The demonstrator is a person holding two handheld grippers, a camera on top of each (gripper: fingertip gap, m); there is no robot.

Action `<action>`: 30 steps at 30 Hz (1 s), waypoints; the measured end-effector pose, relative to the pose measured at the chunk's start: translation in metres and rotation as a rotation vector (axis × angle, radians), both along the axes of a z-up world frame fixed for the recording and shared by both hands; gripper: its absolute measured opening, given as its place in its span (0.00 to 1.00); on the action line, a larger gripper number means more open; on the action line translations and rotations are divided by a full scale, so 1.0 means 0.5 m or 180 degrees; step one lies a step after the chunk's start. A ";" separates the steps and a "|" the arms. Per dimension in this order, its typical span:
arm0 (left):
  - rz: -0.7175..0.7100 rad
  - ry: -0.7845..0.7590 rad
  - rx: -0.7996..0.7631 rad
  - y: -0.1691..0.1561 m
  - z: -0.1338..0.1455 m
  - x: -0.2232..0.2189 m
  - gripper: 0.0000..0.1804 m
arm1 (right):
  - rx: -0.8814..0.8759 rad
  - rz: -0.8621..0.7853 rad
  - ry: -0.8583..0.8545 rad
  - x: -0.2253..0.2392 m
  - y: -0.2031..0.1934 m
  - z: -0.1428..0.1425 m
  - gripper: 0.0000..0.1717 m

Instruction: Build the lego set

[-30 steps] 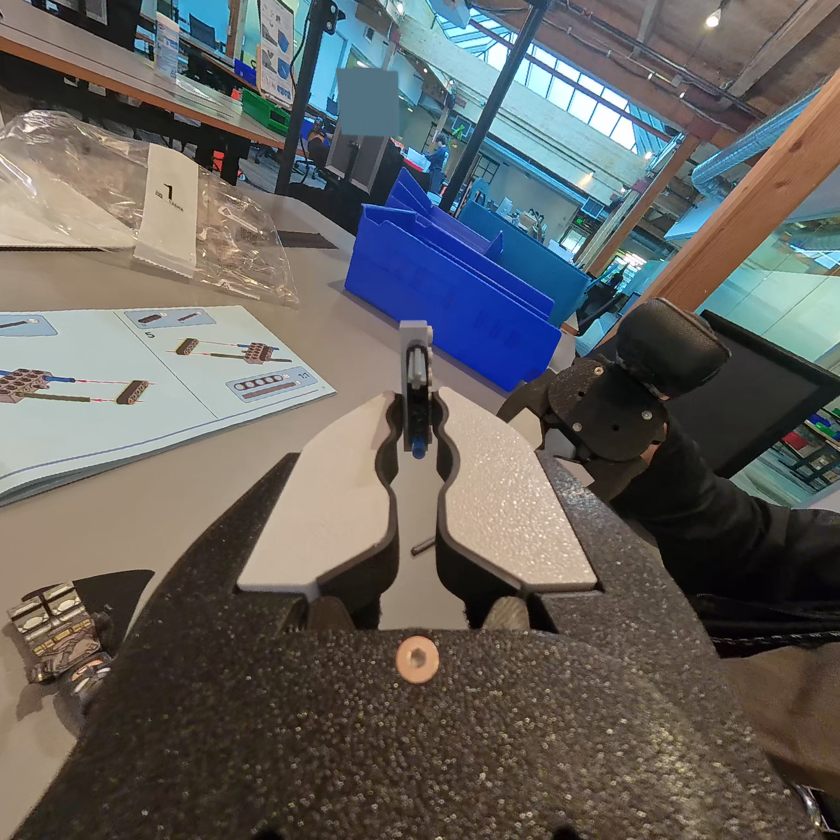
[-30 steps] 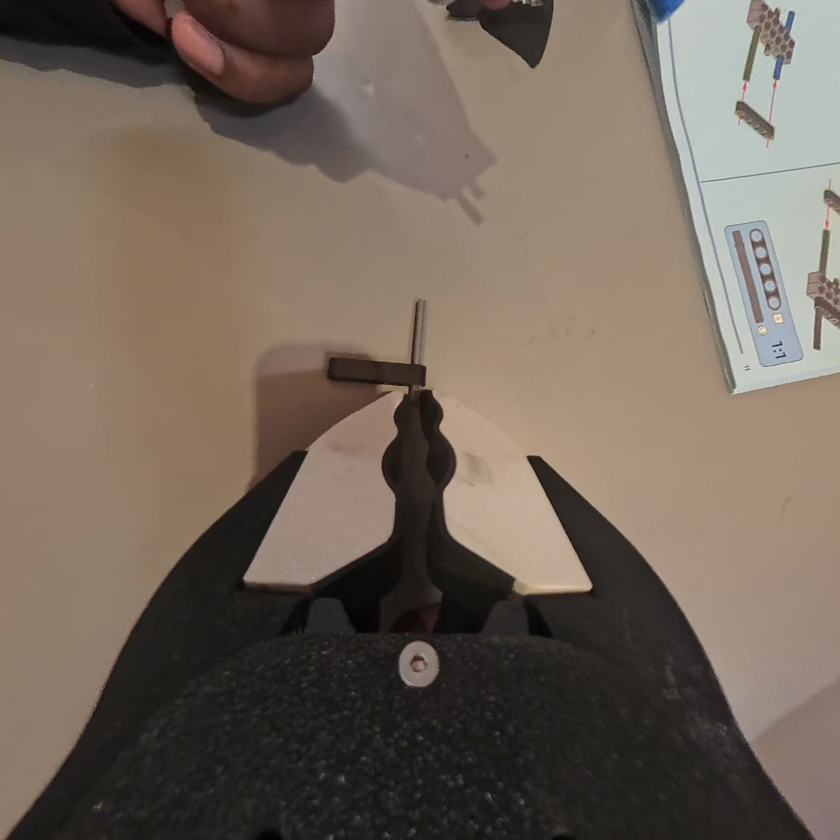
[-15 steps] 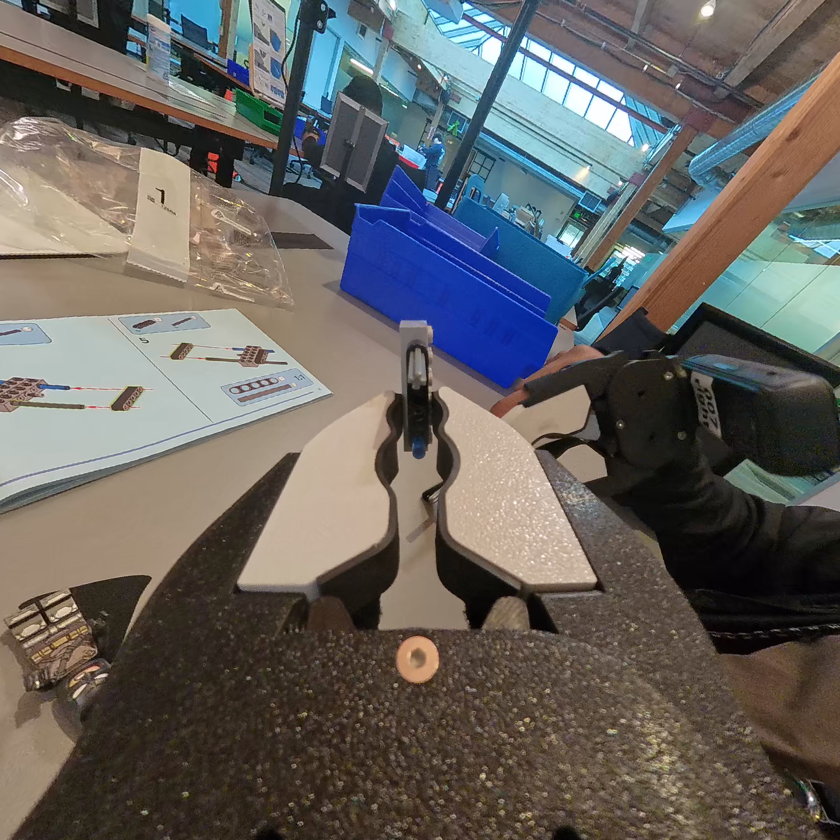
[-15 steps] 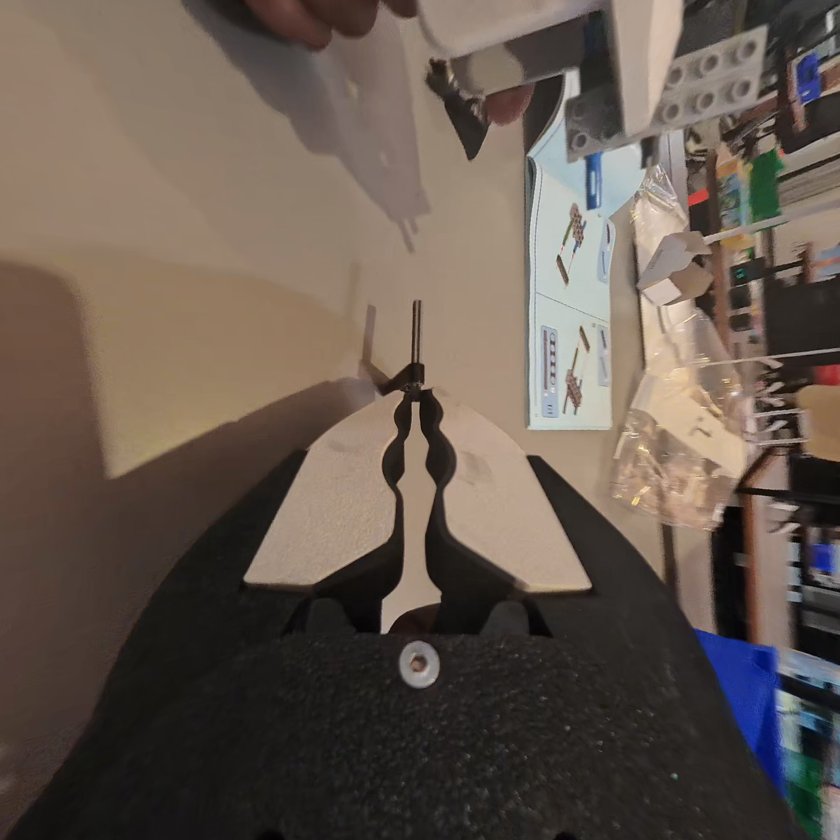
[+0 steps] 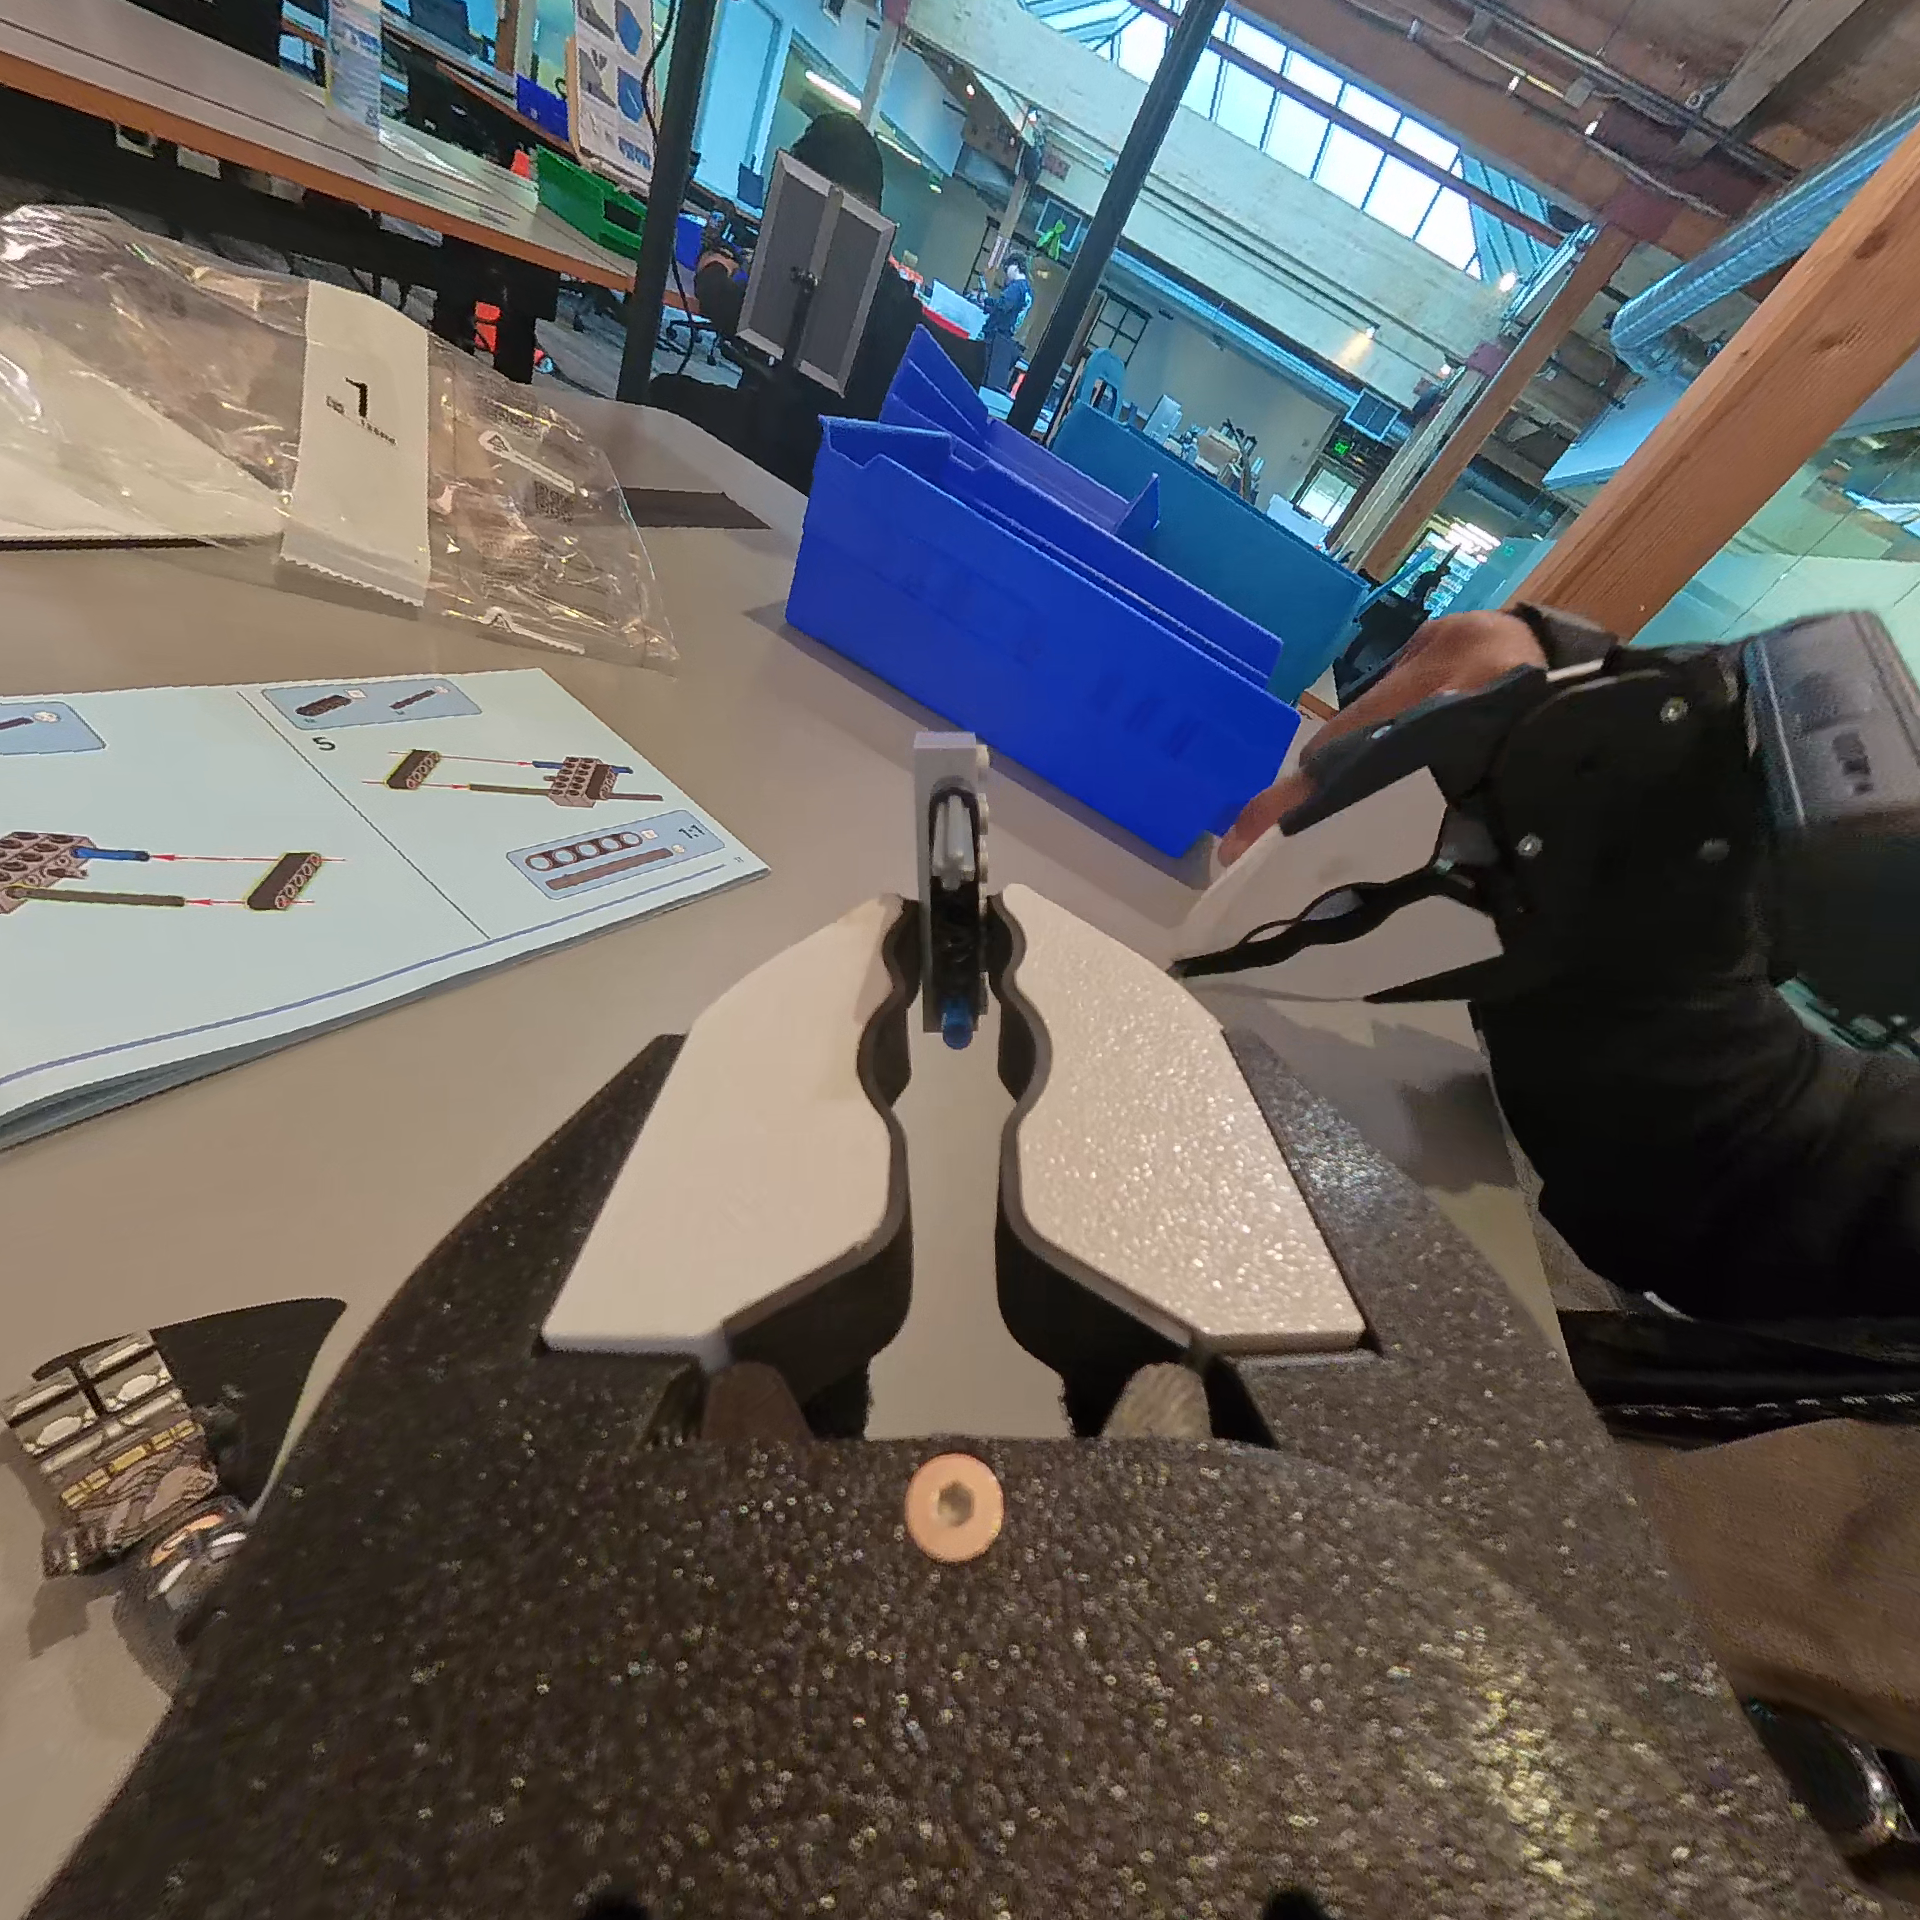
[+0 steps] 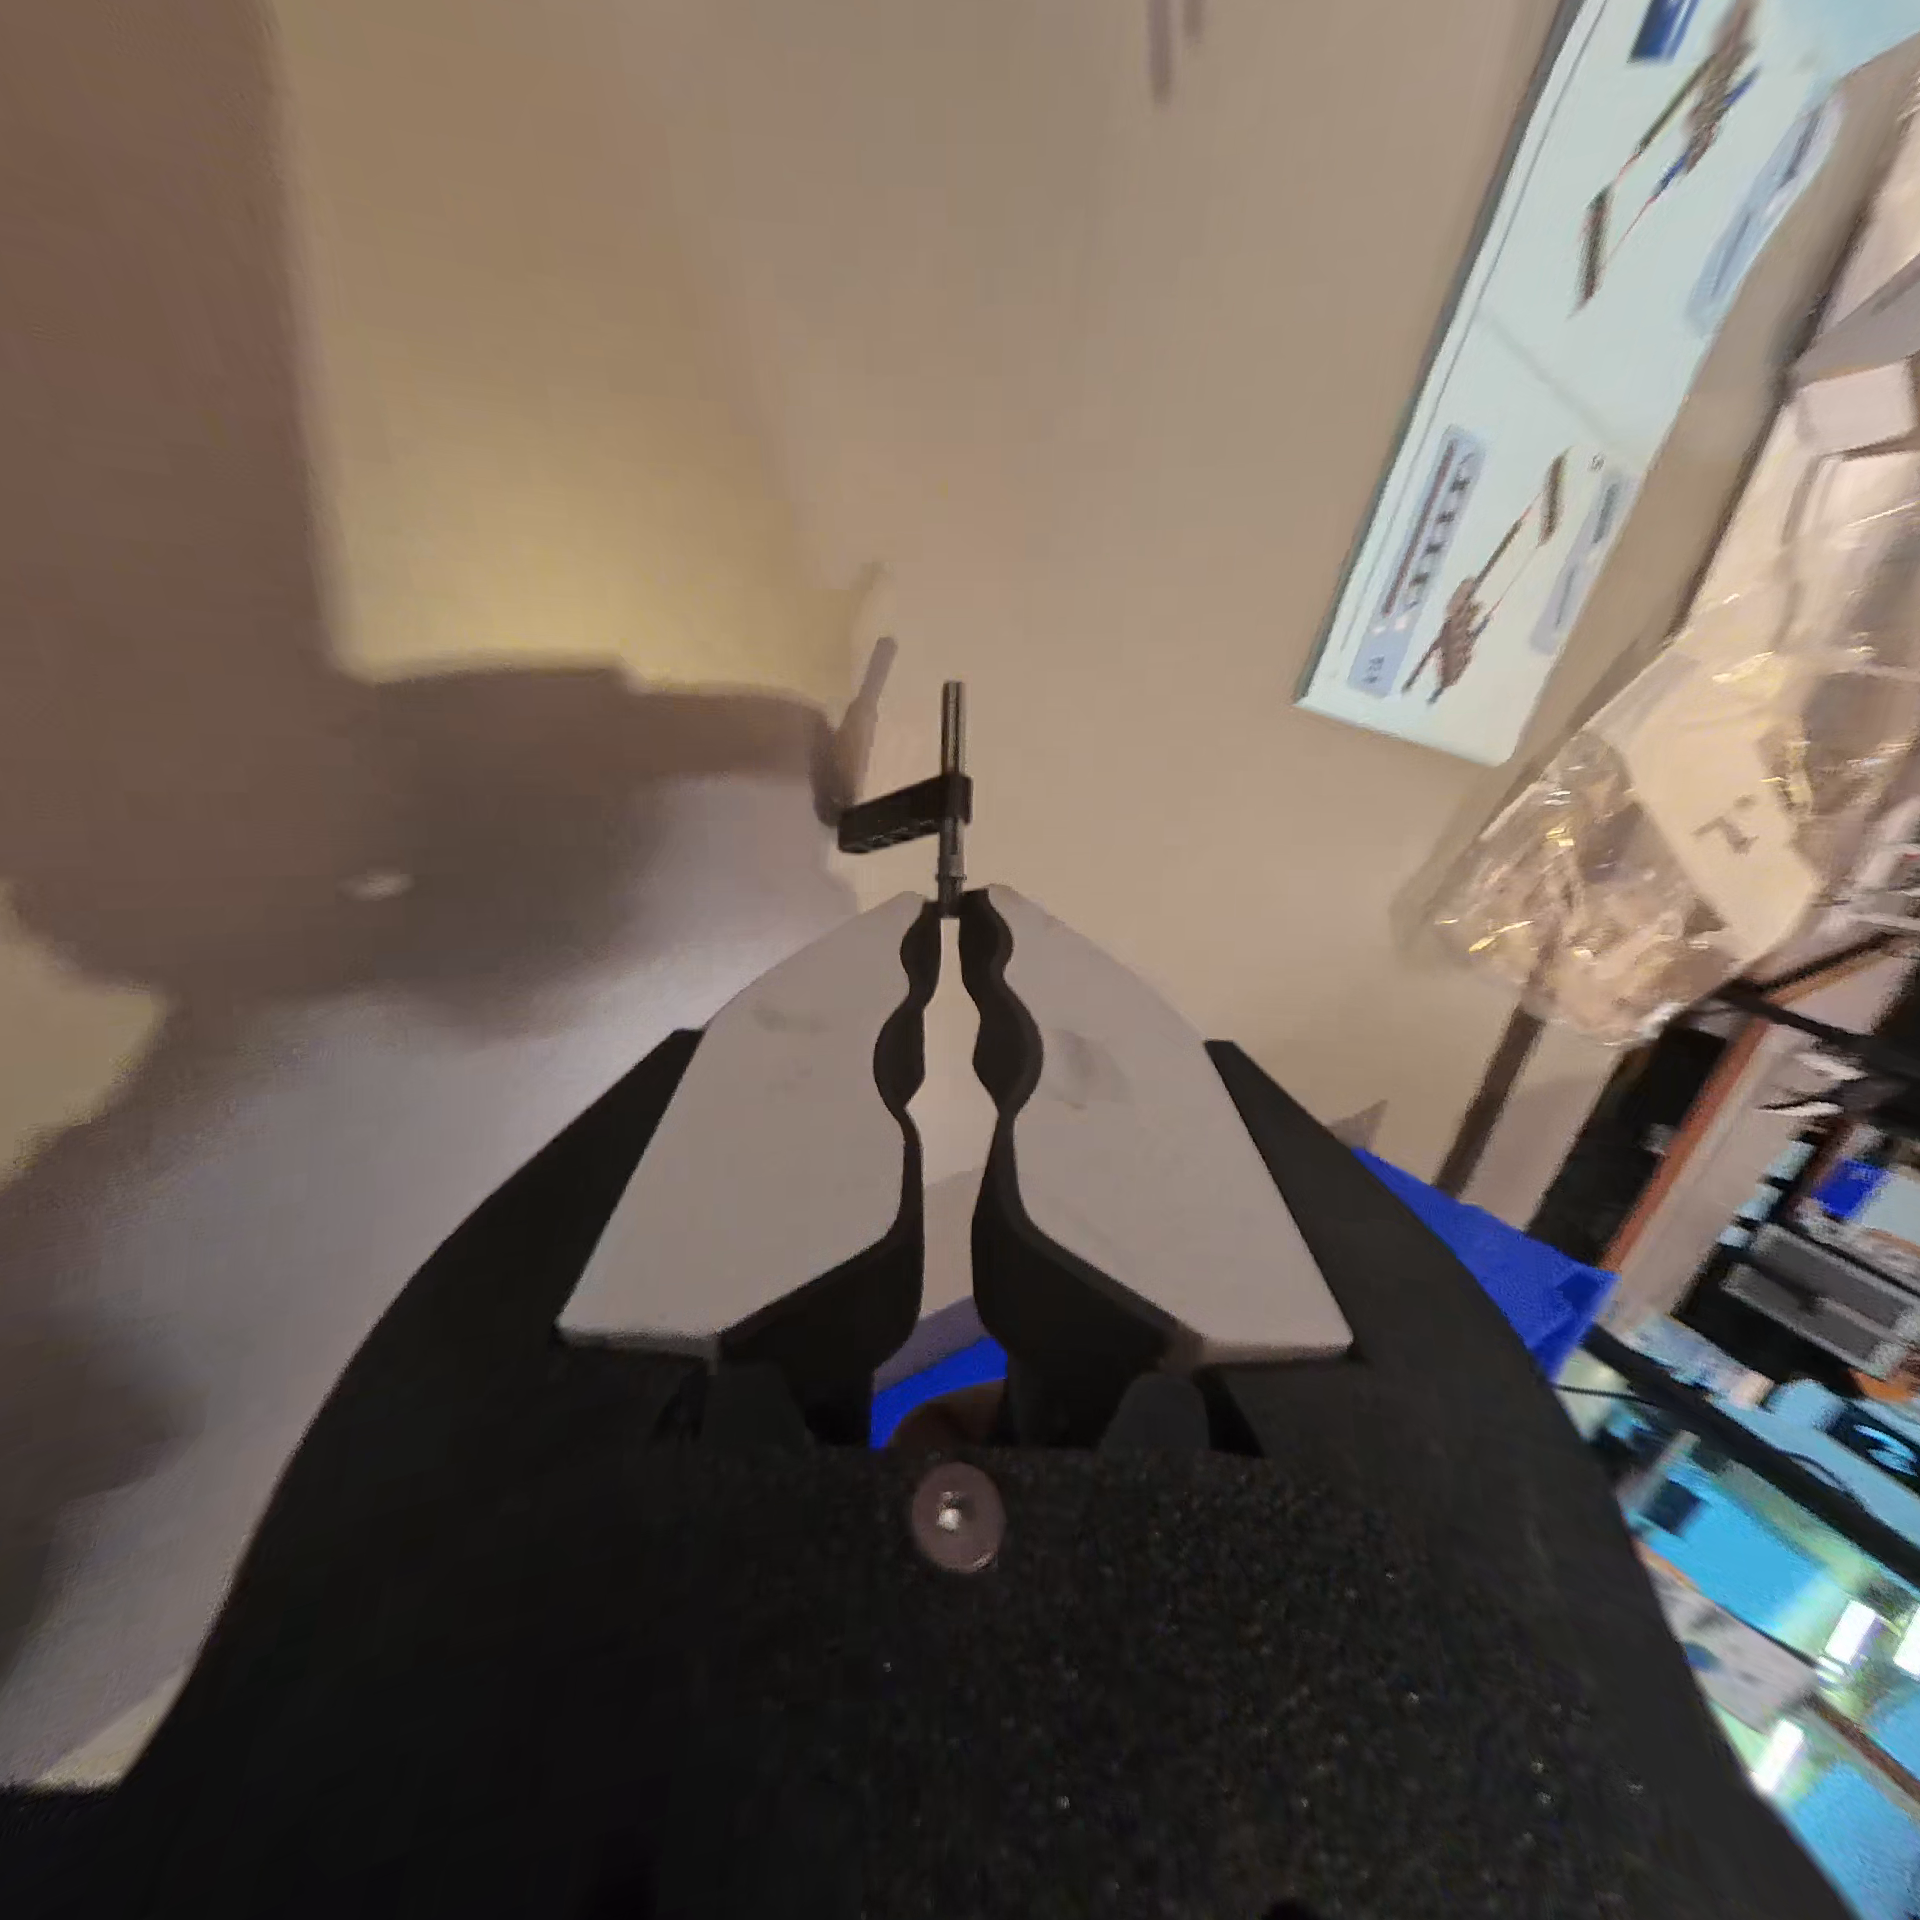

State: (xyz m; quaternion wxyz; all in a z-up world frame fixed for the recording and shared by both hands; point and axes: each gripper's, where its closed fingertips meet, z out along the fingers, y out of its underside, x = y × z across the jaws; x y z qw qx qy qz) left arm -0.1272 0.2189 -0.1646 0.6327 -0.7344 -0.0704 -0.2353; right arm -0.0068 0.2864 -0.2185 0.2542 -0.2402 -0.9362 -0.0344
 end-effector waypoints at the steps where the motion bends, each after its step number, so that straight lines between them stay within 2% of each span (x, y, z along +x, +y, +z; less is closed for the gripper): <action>1: -0.0014 0.0007 -0.0009 0.001 -0.001 0.003 0.07 | -0.0066 -0.0031 -0.0099 0.008 -0.001 0.003 0.02; 5: -0.0081 0.0024 -0.0013 0.002 0.001 0.016 0.07 | -0.0081 -0.0109 -0.0274 0.012 0.003 0.012 0.02; 10: -0.0122 0.0042 -0.0001 0.000 0.006 0.025 0.07 | -0.0024 -0.0288 -0.0661 0.027 0.011 -0.014 0.02; 21: -0.0132 0.0000 -0.0055 0.004 -0.006 0.024 0.07 | -0.0220 -0.0413 -0.0769 0.040 0.021 -0.013 0.02; 26: -0.0140 0.0008 -0.0071 0.006 -0.010 0.026 0.07 | -0.0340 -0.0461 -0.0683 0.049 0.030 -0.009 0.02; 30: -0.0180 -0.0022 -0.0033 0.005 -0.006 0.031 0.07 | -0.0761 -0.0316 -0.0125 0.012 0.002 0.019 0.03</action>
